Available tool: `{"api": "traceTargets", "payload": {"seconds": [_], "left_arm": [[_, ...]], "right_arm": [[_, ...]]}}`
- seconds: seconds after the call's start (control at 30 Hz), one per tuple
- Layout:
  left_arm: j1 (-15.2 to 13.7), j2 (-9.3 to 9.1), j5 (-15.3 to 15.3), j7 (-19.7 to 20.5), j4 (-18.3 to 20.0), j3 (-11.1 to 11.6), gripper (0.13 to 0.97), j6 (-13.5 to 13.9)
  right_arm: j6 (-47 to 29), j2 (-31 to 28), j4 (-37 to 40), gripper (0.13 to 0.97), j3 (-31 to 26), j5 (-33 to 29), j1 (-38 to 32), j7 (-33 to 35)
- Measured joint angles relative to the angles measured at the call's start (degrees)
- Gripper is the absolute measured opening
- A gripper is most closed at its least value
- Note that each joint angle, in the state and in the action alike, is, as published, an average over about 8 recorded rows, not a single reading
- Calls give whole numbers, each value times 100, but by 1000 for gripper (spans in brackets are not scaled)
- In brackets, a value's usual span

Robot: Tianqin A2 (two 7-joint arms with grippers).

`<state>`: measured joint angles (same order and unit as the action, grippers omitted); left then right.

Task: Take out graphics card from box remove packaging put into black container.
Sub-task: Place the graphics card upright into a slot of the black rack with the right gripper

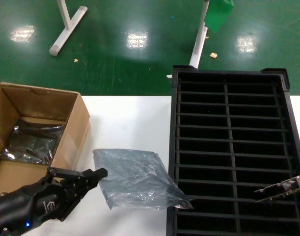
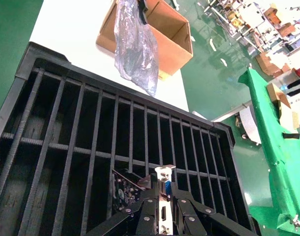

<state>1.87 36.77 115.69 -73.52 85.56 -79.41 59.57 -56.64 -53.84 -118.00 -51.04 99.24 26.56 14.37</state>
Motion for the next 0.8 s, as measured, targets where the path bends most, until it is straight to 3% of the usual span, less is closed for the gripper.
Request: {"api": "traceTargets", "payload": {"seconds": [0.8], "left_arm": [[195, 33, 78, -110, -149, 230, 142, 135]], "right_arm": [[531, -190, 0, 178, -772, -378, -166, -182]]}}
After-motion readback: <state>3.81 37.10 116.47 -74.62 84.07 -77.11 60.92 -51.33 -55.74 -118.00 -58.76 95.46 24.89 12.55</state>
